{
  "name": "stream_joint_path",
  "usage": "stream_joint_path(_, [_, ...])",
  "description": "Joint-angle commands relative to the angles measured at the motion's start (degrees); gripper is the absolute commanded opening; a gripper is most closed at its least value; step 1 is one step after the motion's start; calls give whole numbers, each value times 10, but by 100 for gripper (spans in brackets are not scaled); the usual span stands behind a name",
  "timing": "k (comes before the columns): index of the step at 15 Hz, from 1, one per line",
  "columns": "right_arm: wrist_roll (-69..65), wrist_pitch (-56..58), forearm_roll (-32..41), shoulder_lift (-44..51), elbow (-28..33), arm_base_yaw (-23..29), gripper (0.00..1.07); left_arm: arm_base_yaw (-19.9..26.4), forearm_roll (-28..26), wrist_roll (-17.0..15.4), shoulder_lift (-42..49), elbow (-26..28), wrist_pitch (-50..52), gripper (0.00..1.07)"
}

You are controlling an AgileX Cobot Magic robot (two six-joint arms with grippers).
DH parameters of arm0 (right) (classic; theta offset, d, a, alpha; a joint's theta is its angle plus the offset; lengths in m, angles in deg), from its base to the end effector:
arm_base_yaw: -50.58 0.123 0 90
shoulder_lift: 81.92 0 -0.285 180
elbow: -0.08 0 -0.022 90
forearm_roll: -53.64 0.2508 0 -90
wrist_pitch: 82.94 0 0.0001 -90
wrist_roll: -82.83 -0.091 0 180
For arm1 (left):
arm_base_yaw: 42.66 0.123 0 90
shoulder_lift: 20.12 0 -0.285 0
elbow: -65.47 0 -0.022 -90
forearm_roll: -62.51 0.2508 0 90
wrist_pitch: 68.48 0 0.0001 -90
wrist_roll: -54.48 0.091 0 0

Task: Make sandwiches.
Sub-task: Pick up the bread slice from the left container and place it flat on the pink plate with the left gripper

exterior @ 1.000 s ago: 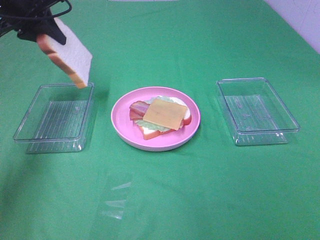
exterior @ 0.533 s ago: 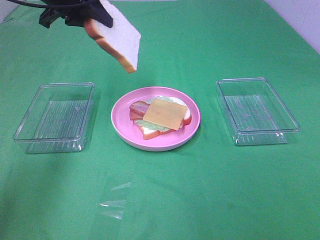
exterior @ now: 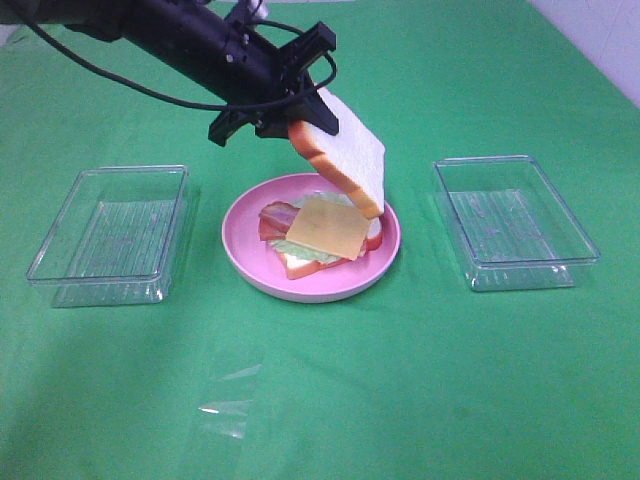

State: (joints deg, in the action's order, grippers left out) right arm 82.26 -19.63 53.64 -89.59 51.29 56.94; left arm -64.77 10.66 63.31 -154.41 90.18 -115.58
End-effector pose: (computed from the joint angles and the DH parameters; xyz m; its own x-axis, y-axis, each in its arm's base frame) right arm -0.0021 -0.0002 0.2609 -0.5305 -0.0491 -0.8462 -0.1055 0.9944 0.0084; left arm 0.4316 -0.2320 0.2041 -0.9617 -0.0779 -0.2626 0.1376 0.6916 -0.7090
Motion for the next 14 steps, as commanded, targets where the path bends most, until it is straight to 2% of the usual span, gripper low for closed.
stream_joint_path(1, [6, -2, 0, 15, 2, -3, 96, -7, -17, 1, -23, 3, 10, 1])
stream_joint_path(2, [6, -2, 0, 15, 2, -3, 96, -7, -17, -3, -30, 2, 10, 2])
stream_joint_path(4, [6, -2, 0, 15, 2, -3, 96, -7, -2, -31, -34, 2, 10, 2])
stream_joint_path(8, [6, -2, 0, 15, 2, -3, 96, -7, 54, -77, -34, 2, 6, 5])
stream_joint_path(9, [6, -2, 0, 15, 2, -3, 96, -7, 76, -104, -34, 2, 6, 11])
stream_joint_path(10, [6, -2, 0, 15, 2, -3, 96, -7, 84, -104, -34, 2, 1, 19])
stream_joint_path(11, [6, -2, 0, 15, 2, -3, 96, -7, 87, -104, -34, 2, -5, 31])
stream_joint_path(12, [6, -2, 0, 15, 2, -3, 96, -7, 88, -104, -34, 2, -7, 51])
stream_joint_path(13, [6, -2, 0, 15, 2, -3, 96, -7, 88, -104, -34, 2, -9, 62])
stream_joint_path(14, [6, -2, 0, 15, 2, -3, 96, -7, 88, -104, -34, 3, -15, 80])
